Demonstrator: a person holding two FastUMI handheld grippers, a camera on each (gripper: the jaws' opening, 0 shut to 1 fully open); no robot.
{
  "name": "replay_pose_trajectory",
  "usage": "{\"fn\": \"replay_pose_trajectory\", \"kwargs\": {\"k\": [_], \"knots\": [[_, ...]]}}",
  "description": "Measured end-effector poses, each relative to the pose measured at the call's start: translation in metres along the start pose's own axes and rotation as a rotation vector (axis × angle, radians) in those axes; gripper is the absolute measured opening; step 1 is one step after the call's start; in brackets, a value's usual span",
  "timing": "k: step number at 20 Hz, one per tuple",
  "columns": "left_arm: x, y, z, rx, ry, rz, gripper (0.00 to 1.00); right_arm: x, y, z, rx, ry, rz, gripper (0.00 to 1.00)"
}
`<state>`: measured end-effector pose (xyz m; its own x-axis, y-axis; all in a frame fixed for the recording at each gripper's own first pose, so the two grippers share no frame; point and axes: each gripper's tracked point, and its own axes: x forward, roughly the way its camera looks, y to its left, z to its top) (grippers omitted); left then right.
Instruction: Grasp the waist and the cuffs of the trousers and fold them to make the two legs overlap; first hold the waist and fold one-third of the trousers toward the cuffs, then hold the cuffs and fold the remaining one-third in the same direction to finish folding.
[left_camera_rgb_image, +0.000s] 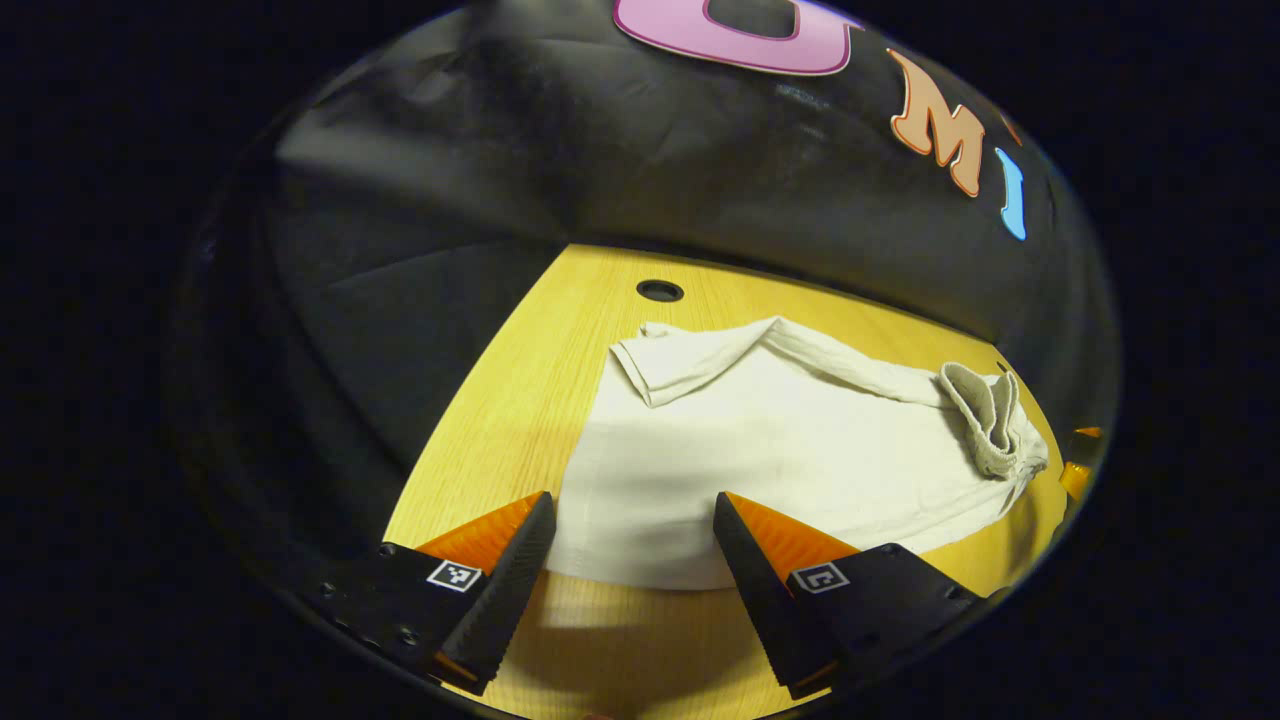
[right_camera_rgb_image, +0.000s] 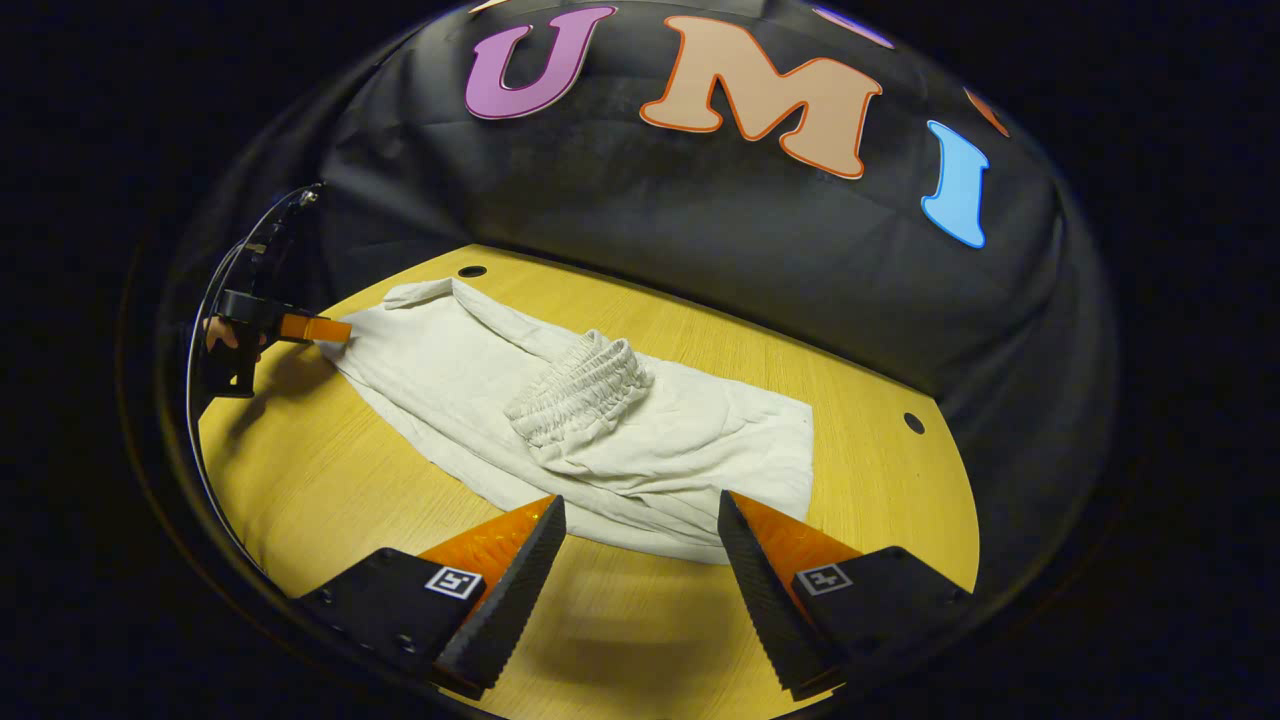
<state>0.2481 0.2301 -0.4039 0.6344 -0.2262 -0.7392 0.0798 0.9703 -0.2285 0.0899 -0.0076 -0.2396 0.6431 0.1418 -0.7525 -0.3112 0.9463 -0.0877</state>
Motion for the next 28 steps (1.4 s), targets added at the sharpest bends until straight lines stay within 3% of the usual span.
{"fn": "replay_pose_trajectory", "kwargs": {"k": [3,5,7,8,9,14,18,20,28], "knots": [[0.002,-0.006,-0.003,0.032,0.017,0.019,0.95,-0.003,-0.004,-0.001,0.005,-0.002,-0.006,0.99],[0.007,-0.010,-0.011,0.107,0.036,0.042,0.96,-0.003,-0.004,-0.005,0.006,0.003,-0.007,0.99],[0.007,-0.018,-0.009,0.105,0.022,0.032,0.92,-0.003,-0.002,-0.014,0.008,0.018,-0.001,0.99],[0.006,-0.017,-0.010,0.103,0.028,0.038,0.72,-0.003,-0.001,-0.018,0.006,0.023,0.002,0.99],[0.005,-0.022,-0.008,0.104,0.024,0.021,0.70,-0.004,0.000,-0.020,0.001,0.026,0.005,0.99],[0.007,-0.037,-0.007,0.054,0.005,-0.004,0.04,-0.014,-0.007,-0.029,0.007,0.035,0.010,0.99],[0.005,-0.039,-0.006,-0.093,0.008,0.018,0.00,-0.020,-0.020,-0.030,0.041,0.030,0.005,0.99],[-0.002,-0.045,0.002,-0.162,0.004,-0.007,0.00,-0.025,-0.029,-0.029,0.042,0.017,-0.001,0.99],[-0.037,-0.090,0.064,-0.139,-0.128,-0.077,0.00,-0.038,-0.050,-0.038,0.073,0.004,0.018,0.99]]}}
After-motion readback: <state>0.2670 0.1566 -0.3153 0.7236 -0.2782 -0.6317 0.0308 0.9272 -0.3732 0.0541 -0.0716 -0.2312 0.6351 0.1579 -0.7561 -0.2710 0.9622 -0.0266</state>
